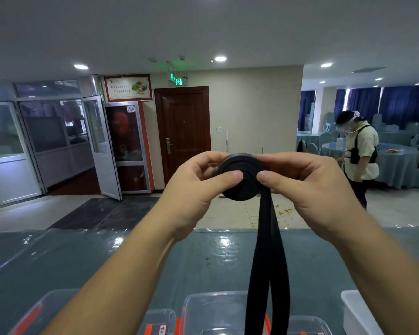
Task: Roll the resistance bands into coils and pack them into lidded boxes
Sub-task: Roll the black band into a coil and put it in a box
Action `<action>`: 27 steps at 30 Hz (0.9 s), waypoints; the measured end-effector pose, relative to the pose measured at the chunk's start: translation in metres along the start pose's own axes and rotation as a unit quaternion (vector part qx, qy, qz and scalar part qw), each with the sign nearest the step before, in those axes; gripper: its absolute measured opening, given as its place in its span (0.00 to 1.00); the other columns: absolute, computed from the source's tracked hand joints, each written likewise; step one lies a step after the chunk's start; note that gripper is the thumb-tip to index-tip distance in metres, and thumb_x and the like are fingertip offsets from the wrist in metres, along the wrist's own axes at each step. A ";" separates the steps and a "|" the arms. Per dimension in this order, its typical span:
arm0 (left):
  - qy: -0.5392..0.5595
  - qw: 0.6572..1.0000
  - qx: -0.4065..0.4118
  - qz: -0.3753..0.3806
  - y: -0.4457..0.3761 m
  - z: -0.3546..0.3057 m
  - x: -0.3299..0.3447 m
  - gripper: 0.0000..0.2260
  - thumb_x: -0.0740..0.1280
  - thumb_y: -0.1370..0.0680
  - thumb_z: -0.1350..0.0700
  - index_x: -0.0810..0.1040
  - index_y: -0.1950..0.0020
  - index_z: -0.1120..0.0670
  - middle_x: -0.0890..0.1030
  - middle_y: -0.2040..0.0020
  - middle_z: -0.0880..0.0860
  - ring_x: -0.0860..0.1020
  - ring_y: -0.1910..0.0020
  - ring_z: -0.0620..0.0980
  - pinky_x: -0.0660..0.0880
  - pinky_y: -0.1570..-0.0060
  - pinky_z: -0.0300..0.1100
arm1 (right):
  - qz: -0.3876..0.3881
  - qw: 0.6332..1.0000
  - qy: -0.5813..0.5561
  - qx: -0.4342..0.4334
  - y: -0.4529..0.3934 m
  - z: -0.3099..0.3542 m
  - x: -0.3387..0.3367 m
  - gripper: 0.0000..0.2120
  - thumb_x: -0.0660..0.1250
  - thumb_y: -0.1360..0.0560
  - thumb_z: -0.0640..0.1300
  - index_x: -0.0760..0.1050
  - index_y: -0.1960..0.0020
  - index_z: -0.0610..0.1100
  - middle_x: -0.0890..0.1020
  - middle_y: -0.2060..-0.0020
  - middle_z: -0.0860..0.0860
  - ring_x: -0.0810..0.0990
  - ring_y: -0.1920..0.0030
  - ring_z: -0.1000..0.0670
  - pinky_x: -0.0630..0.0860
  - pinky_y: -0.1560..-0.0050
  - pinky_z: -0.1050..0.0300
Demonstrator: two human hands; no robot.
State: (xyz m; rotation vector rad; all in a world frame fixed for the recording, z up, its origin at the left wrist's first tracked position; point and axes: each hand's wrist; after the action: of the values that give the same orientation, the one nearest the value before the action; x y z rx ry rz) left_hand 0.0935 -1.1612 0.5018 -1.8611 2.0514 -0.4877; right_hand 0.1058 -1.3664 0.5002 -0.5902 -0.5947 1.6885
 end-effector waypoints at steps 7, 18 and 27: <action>0.060 0.998 0.002 -0.002 -0.003 -0.005 0.003 0.13 0.72 0.23 0.65 0.81 0.39 0.59 0.88 0.48 0.57 0.87 0.45 0.55 0.83 0.40 0.49 | -0.061 0.997 -0.043 -0.024 0.000 -0.001 0.007 0.15 0.76 0.31 0.40 0.85 0.45 0.47 0.90 0.51 0.50 0.89 0.49 0.49 0.84 0.47 0.57; 0.071 0.997 0.020 0.019 -0.004 0.001 0.001 0.17 0.74 0.28 0.60 0.82 0.39 0.59 0.88 0.47 0.56 0.86 0.45 0.54 0.82 0.40 0.47 | -0.062 0.995 -0.074 -0.030 0.002 -0.002 0.009 0.15 0.75 0.33 0.41 0.85 0.46 0.46 0.90 0.52 0.49 0.89 0.49 0.49 0.84 0.48 0.58; 0.007 0.999 0.013 0.039 -0.004 -0.001 -0.009 0.16 0.78 0.28 0.60 0.84 0.42 0.56 0.88 0.49 0.55 0.86 0.47 0.53 0.82 0.42 0.47 | -0.028 0.999 -0.029 -0.027 0.000 0.000 0.006 0.15 0.75 0.32 0.40 0.86 0.46 0.47 0.90 0.53 0.51 0.89 0.50 0.51 0.83 0.49 0.62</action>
State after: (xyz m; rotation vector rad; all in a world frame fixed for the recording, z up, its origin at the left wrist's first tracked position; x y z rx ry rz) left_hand 0.0977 -1.1531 0.5042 -1.7604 2.1064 -0.5059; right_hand 0.1048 -1.3604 0.4994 -0.5606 -0.6939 1.6453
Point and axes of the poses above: each hand's wrist, its own y-axis away from the middle knuckle, its own x-axis out of the palm, z = x × y
